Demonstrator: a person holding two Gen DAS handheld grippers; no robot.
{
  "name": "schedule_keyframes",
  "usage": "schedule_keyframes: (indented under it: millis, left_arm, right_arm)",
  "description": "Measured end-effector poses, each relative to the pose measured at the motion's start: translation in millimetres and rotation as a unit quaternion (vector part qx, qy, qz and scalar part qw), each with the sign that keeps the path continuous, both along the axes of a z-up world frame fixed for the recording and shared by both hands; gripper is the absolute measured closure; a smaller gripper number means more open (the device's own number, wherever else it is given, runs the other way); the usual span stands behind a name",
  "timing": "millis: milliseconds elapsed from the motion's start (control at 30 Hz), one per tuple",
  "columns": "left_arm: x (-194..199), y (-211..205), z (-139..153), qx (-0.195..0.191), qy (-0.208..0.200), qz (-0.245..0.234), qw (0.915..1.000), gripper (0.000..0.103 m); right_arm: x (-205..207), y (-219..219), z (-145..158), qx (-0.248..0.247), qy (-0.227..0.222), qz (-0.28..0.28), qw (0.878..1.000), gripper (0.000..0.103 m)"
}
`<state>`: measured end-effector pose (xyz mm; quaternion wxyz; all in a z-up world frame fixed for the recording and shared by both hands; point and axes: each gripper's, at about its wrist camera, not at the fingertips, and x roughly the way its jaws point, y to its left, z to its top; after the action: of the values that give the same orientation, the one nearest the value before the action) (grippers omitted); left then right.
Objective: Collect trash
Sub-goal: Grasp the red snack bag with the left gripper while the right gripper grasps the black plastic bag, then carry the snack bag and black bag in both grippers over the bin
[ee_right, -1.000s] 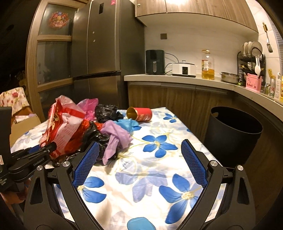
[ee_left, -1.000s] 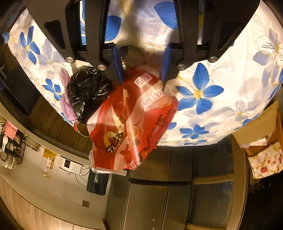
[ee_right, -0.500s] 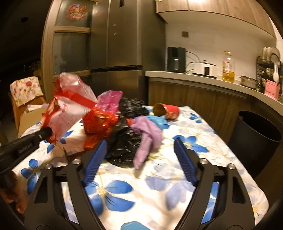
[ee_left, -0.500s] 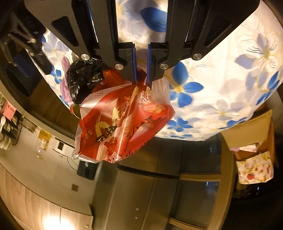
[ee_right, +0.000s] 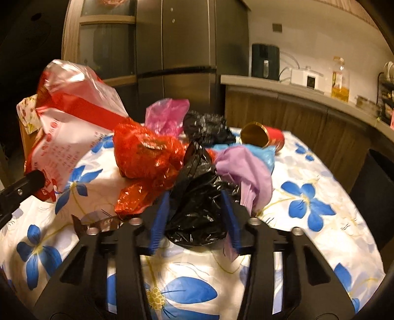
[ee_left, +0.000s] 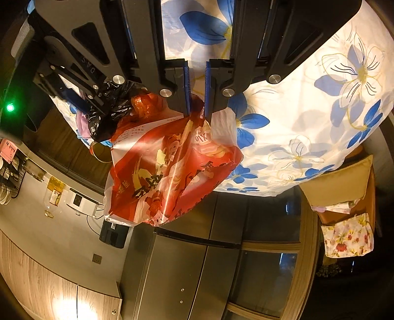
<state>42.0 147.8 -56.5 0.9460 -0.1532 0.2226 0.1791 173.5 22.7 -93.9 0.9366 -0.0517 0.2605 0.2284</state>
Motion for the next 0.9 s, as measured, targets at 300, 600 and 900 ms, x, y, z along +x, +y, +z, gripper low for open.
schedule_keyframes:
  millis: [300,600,900]
  left_arm:
    - [-0.3,-2.8,2.1,0.003,-0.004,0.004,1.0,0.094]
    - [-4.5,-13.0,11.1,0.012,-0.018,0.0,0.9998,0.094]
    - [-3.7,-37.1,19.2,0.024,-0.024,-0.017,0.9993,0.094]
  right_arm:
    - [-18.9,-16.4,12.4,0.022,-0.02,0.016,0.999,0.101]
    - [-53.5,-56.3,40.6,0.059,-0.048,0.03,0.997,0.102]
    - [-70.1,-98.7,59.0,0.078,-0.071,0.005,0.994,0.102]
